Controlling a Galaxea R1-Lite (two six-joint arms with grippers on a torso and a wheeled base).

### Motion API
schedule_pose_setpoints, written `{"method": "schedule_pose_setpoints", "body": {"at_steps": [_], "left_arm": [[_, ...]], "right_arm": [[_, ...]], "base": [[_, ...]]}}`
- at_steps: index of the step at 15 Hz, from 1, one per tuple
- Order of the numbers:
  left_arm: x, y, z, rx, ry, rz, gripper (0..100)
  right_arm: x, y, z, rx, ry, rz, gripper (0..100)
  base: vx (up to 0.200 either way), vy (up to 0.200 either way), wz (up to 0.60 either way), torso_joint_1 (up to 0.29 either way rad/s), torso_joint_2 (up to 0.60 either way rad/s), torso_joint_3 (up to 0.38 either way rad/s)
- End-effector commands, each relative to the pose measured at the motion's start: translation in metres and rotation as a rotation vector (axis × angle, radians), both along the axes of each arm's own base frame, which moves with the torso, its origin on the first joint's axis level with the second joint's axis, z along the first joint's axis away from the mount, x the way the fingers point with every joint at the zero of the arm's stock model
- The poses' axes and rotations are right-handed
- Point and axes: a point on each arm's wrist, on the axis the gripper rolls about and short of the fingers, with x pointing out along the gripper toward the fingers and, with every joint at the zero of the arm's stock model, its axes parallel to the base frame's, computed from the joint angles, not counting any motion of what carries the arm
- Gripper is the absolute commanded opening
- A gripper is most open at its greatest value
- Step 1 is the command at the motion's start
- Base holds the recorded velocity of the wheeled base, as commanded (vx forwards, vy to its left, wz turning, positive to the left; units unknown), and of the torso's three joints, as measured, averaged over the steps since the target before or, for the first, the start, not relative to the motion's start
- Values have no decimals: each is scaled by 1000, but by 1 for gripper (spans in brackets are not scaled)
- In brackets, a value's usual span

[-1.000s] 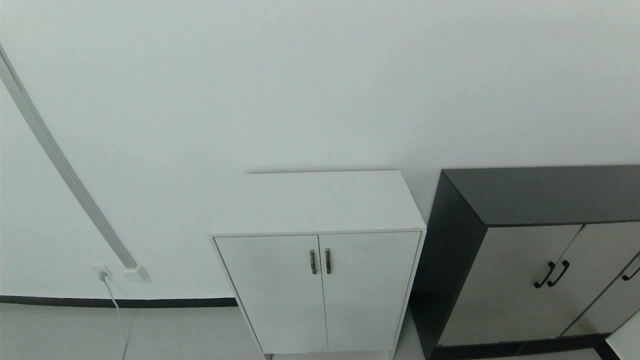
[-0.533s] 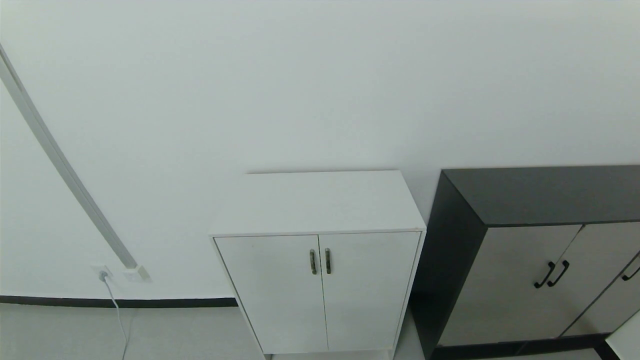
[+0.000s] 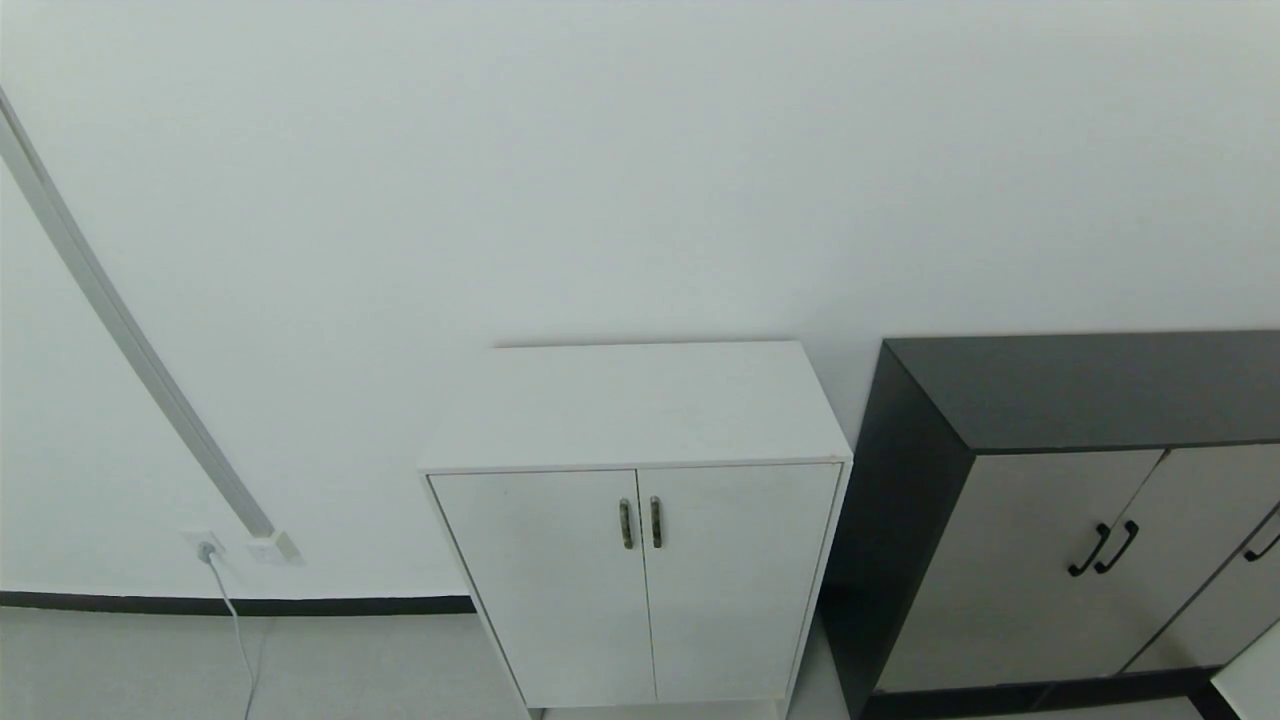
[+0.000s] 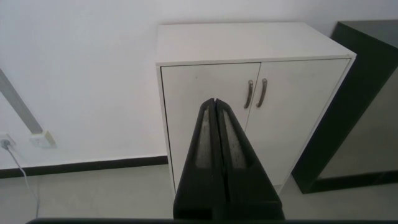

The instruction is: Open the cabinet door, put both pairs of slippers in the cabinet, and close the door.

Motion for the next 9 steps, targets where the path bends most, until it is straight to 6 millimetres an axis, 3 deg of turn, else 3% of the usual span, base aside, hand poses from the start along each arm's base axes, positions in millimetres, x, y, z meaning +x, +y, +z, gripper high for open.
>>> {"method": "schedule_pose_setpoints", "body": {"at_steps": [1, 9], "left_arm": [[0, 0, 0, 3, 1, 2, 0], [0, 0, 0, 3, 1, 2, 0]], "right_arm": [[-1, 0, 0, 15, -14, -18, 0], [-1, 0, 0, -4, -11, -7, 0]], "base": [[0, 0, 0, 0, 0, 0], [0, 0, 0, 0, 0, 0]]}}
